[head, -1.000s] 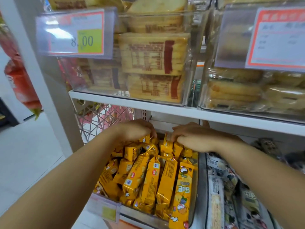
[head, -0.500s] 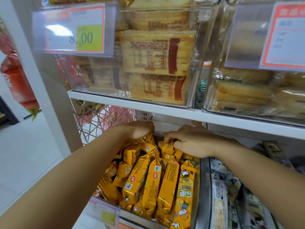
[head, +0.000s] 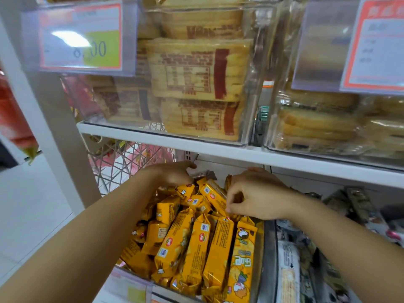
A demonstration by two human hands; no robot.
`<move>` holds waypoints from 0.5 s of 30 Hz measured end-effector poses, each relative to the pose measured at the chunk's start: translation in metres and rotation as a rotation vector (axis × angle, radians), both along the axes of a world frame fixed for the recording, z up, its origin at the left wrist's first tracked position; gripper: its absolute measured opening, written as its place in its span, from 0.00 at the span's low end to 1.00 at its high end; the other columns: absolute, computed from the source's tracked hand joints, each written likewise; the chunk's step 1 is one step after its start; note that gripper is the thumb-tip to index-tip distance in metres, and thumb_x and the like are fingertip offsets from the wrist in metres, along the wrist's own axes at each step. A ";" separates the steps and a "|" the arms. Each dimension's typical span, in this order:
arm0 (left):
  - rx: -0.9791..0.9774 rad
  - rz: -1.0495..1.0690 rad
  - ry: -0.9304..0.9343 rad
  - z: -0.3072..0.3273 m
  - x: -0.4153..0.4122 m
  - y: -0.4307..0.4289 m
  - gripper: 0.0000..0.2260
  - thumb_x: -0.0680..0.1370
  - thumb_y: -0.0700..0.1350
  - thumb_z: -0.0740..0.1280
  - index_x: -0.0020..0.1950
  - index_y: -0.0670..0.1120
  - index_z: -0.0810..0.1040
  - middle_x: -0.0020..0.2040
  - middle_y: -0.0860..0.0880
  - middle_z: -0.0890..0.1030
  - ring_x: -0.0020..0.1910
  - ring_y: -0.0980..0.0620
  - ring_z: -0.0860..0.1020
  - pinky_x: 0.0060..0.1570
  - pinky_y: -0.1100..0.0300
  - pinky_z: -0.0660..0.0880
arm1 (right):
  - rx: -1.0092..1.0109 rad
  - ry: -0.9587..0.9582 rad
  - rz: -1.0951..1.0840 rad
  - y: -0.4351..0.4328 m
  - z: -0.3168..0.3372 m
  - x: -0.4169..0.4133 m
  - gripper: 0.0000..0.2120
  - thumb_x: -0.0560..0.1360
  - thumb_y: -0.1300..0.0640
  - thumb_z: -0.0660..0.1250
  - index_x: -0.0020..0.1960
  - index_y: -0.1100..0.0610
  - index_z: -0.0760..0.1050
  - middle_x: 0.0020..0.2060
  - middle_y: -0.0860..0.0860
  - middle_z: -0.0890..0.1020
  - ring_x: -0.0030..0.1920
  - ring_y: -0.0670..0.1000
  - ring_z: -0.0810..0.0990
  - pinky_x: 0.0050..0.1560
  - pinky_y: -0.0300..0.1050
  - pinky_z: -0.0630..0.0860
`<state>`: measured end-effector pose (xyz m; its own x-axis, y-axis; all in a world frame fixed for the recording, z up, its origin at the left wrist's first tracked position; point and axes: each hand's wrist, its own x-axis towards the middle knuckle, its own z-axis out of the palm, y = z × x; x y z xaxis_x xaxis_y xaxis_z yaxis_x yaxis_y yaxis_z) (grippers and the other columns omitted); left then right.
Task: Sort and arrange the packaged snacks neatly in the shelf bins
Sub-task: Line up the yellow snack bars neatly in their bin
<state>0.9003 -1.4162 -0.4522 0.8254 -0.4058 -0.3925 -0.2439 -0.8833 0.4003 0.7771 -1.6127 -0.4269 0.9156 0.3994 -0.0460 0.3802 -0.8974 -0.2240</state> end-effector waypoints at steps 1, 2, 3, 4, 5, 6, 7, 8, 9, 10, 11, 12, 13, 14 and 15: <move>0.016 0.006 0.020 -0.001 0.002 0.001 0.31 0.77 0.47 0.63 0.77 0.54 0.54 0.76 0.46 0.61 0.70 0.45 0.65 0.64 0.54 0.66 | 0.025 0.001 -0.014 0.000 0.000 0.001 0.06 0.72 0.43 0.68 0.43 0.44 0.79 0.39 0.39 0.79 0.41 0.40 0.75 0.57 0.48 0.72; 0.038 0.006 0.038 -0.001 0.002 0.002 0.33 0.76 0.50 0.63 0.77 0.56 0.51 0.77 0.47 0.57 0.73 0.44 0.62 0.68 0.50 0.63 | 0.036 0.001 -0.025 0.001 -0.001 0.002 0.07 0.71 0.42 0.69 0.47 0.42 0.76 0.41 0.38 0.78 0.42 0.39 0.74 0.58 0.48 0.72; 0.058 0.014 0.062 -0.001 0.003 0.003 0.35 0.75 0.53 0.63 0.77 0.57 0.48 0.78 0.47 0.54 0.75 0.44 0.58 0.71 0.47 0.60 | 0.029 0.012 -0.038 0.002 0.000 0.003 0.12 0.71 0.42 0.69 0.52 0.41 0.74 0.44 0.38 0.78 0.44 0.39 0.74 0.58 0.48 0.72; 0.072 0.030 0.084 -0.002 0.003 0.004 0.36 0.74 0.56 0.62 0.77 0.58 0.47 0.79 0.48 0.52 0.76 0.44 0.55 0.72 0.45 0.57 | 0.012 0.025 -0.046 0.003 0.000 0.003 0.17 0.71 0.42 0.68 0.59 0.39 0.71 0.47 0.39 0.78 0.46 0.41 0.74 0.58 0.48 0.71; 0.088 0.043 0.105 -0.001 0.002 0.004 0.35 0.76 0.58 0.62 0.77 0.58 0.47 0.79 0.48 0.50 0.76 0.43 0.53 0.73 0.44 0.55 | -0.022 0.038 -0.046 0.003 0.000 0.005 0.22 0.72 0.42 0.68 0.65 0.39 0.69 0.49 0.39 0.77 0.49 0.42 0.74 0.58 0.47 0.71; 0.102 0.044 0.114 -0.002 0.003 0.004 0.33 0.77 0.58 0.60 0.78 0.57 0.47 0.79 0.49 0.50 0.77 0.43 0.51 0.73 0.45 0.53 | -0.058 0.042 -0.041 0.004 0.001 0.005 0.24 0.73 0.42 0.67 0.68 0.40 0.67 0.50 0.40 0.77 0.51 0.44 0.74 0.58 0.48 0.71; 0.117 0.031 0.117 -0.001 0.003 0.004 0.32 0.78 0.59 0.59 0.78 0.57 0.48 0.79 0.49 0.50 0.77 0.44 0.51 0.73 0.45 0.53 | -0.086 0.040 -0.039 0.005 0.001 0.006 0.24 0.74 0.43 0.66 0.68 0.41 0.67 0.50 0.41 0.75 0.52 0.46 0.74 0.58 0.48 0.71; 0.120 0.017 0.121 0.000 0.003 0.003 0.31 0.78 0.59 0.59 0.78 0.57 0.49 0.79 0.49 0.51 0.77 0.44 0.51 0.73 0.45 0.52 | -0.104 0.031 -0.040 0.006 0.001 0.007 0.23 0.74 0.44 0.66 0.68 0.43 0.69 0.49 0.42 0.74 0.52 0.47 0.74 0.57 0.48 0.72; 0.114 0.005 0.127 0.000 0.003 0.003 0.30 0.78 0.59 0.59 0.77 0.57 0.51 0.79 0.50 0.51 0.77 0.45 0.52 0.73 0.46 0.53 | -0.120 0.019 -0.050 0.007 0.000 0.008 0.22 0.73 0.44 0.66 0.66 0.44 0.71 0.49 0.44 0.74 0.52 0.48 0.74 0.56 0.48 0.73; 0.096 -0.010 0.135 0.001 0.002 0.002 0.28 0.79 0.58 0.58 0.77 0.57 0.53 0.78 0.50 0.53 0.76 0.45 0.54 0.73 0.47 0.53 | -0.133 0.003 -0.066 0.008 -0.001 0.009 0.20 0.73 0.43 0.67 0.63 0.46 0.73 0.50 0.45 0.75 0.51 0.49 0.75 0.55 0.48 0.74; 0.074 -0.021 0.140 0.002 0.000 0.000 0.27 0.80 0.56 0.58 0.77 0.55 0.55 0.78 0.49 0.54 0.76 0.45 0.55 0.72 0.49 0.54 | -0.151 -0.012 -0.092 0.009 -0.004 0.010 0.18 0.73 0.43 0.67 0.60 0.49 0.75 0.51 0.47 0.76 0.50 0.50 0.76 0.53 0.48 0.75; 0.042 -0.023 0.137 0.003 -0.001 0.000 0.25 0.80 0.53 0.58 0.77 0.55 0.57 0.78 0.49 0.55 0.76 0.46 0.55 0.71 0.49 0.54 | -0.166 -0.023 -0.118 0.010 -0.005 0.012 0.19 0.72 0.42 0.67 0.58 0.51 0.75 0.51 0.49 0.78 0.48 0.51 0.76 0.51 0.48 0.76; 0.010 -0.017 0.124 0.002 -0.002 0.000 0.25 0.80 0.50 0.59 0.76 0.55 0.58 0.78 0.49 0.56 0.76 0.46 0.56 0.71 0.49 0.54 | -0.174 -0.021 -0.138 0.011 -0.007 0.013 0.20 0.72 0.43 0.67 0.60 0.51 0.73 0.51 0.50 0.78 0.47 0.51 0.77 0.50 0.48 0.77; -0.024 -0.011 0.108 0.001 -0.003 0.001 0.25 0.79 0.49 0.60 0.76 0.56 0.58 0.78 0.49 0.56 0.75 0.46 0.56 0.71 0.49 0.54 | -0.170 -0.015 -0.142 0.013 -0.007 0.014 0.23 0.72 0.45 0.68 0.64 0.49 0.69 0.52 0.50 0.77 0.47 0.51 0.77 0.48 0.47 0.77; -0.045 -0.008 0.095 0.000 -0.003 0.002 0.25 0.79 0.48 0.60 0.76 0.58 0.59 0.78 0.49 0.56 0.75 0.46 0.56 0.71 0.49 0.54 | -0.165 -0.002 -0.128 0.014 -0.007 0.014 0.27 0.72 0.47 0.67 0.68 0.44 0.64 0.54 0.49 0.77 0.48 0.51 0.77 0.49 0.47 0.77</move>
